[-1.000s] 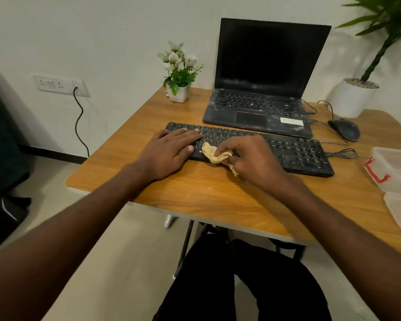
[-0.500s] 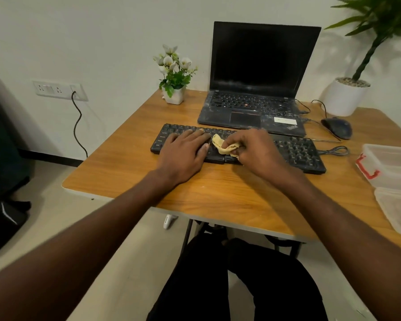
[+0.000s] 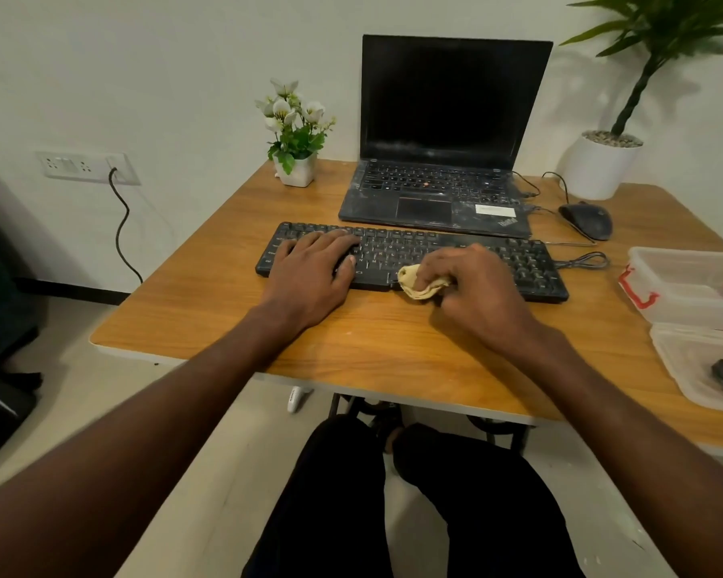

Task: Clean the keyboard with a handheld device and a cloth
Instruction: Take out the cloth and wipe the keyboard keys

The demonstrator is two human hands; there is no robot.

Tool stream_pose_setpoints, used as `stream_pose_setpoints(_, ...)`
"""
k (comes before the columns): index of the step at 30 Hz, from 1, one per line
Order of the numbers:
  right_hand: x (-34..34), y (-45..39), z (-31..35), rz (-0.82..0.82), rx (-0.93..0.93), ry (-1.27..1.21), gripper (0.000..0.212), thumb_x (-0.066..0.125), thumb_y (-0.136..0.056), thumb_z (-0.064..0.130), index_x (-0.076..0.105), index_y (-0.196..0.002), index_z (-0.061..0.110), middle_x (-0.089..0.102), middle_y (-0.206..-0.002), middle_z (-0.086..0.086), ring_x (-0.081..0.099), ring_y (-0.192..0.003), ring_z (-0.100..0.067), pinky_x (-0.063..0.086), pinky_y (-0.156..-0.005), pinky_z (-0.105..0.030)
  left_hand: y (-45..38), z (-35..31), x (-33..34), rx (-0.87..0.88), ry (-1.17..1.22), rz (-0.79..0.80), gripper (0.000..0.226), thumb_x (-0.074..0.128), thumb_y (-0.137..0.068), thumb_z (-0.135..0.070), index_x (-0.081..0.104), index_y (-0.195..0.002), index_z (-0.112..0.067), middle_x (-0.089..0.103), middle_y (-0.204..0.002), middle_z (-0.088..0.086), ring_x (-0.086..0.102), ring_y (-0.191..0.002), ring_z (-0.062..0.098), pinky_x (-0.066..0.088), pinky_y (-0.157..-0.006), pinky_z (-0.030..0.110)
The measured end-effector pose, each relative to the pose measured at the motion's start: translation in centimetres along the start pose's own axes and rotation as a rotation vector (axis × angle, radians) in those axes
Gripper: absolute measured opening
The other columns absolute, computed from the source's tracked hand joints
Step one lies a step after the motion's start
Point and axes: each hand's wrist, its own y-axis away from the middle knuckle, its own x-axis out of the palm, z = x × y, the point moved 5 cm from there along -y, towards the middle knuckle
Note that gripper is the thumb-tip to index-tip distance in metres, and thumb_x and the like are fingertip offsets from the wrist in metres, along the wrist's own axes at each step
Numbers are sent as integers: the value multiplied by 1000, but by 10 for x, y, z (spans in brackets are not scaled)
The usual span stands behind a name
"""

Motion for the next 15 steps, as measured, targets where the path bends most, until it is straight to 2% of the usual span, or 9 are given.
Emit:
stream_pose_setpoints(2,-10,0,-9,-38,106,20,32,75,-73,-2,81,-91,24,77,-108,4,66,-96,-17,56,-90,-42,0,0,-1,-2,-3,-5,53,29,-109,-49,49,-155,-35,51,-161,-7,42,-149,19,26,-123,55)
stream_pose_setpoints(4,-16,-5,-12,-75,198,65,31,72,-76,-1,81,-96,21,76,-111,-1,67,-96,-18,56,-86,-35,0,-1,-1,-2,-2,-5,55,26,-109,-53,49,-155,-35,50,-161,-7,42,-149,19,26,-124,55)
stream_pose_setpoints(6,-17,-9,-7,-130,188,11,34,71,-79,-2,81,-103,20,75,-113,-1,66,-99,-18,54,-85,-34,2,-2,-1,-3,-8,6,60,24,-108,-64,47,-155,-37,49,-162,-9,40,-150,19,24,-124,58)
stream_pose_setpoints(8,-12,-11,2,-103,108,-41,34,72,-84,-1,79,-109,21,74,-118,1,65,-107,-17,55,-91,-37,2,-2,-1,-6,-16,26,67,24,-104,-77,45,-155,-39,47,-162,-11,38,-151,18,22,-123,62)
stream_pose_setpoints(10,-5,-9,1,-64,83,42,34,73,-85,2,78,-112,22,73,-118,1,64,-109,-22,55,-93,-41,3,-3,-1,-8,-15,33,70,26,-101,-82,44,-154,-40,46,-163,-11,38,-151,18,22,-123,63)
stream_pose_setpoints(12,-11,-9,-13,-90,189,162,35,76,-85,6,77,-116,21,73,-116,-4,65,-107,-26,56,-90,-39,3,-4,-3,-13,-13,30,71,26,-100,-83,44,-154,-41,46,-163,-11,37,-151,18,22,-123,64)
stream_pose_setpoints(15,-19,-11,-24,-60,328,200,34,77,-86,9,76,-118,21,74,-116,-8,67,-104,-24,57,-87,-39,4,-6,-5,-19,-18,37,76,25,-98,-86,44,-155,-39,45,-164,-9,37,-152,19,22,-123,65)
